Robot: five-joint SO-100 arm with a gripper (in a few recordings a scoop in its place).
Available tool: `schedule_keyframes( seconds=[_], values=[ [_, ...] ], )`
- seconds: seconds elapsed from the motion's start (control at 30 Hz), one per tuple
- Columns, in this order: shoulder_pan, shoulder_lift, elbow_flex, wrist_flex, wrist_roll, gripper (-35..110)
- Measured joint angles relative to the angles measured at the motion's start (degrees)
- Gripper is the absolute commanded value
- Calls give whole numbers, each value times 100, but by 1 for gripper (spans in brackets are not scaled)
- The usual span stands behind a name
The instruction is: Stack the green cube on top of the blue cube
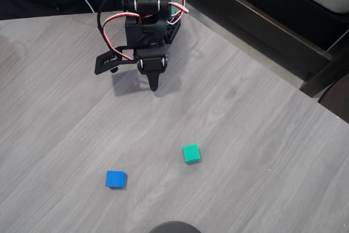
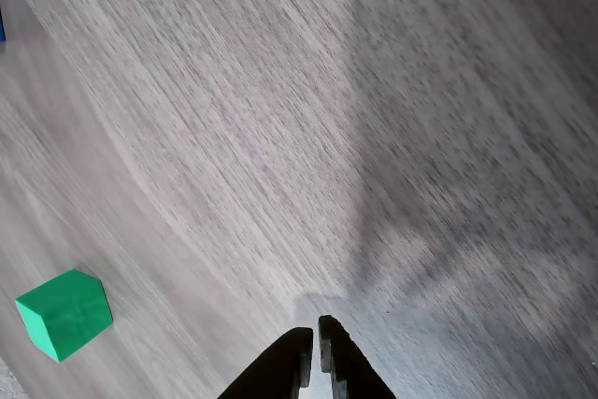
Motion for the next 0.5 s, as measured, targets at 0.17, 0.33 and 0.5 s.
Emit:
schedule_keyframes(
  seconds=[0.17,0.33,0.5],
  values=[
    [-536,9,0,0,18,0],
    [-606,18,0,0,18,0],
    [-624,18,0,0,18,0]
  ],
)
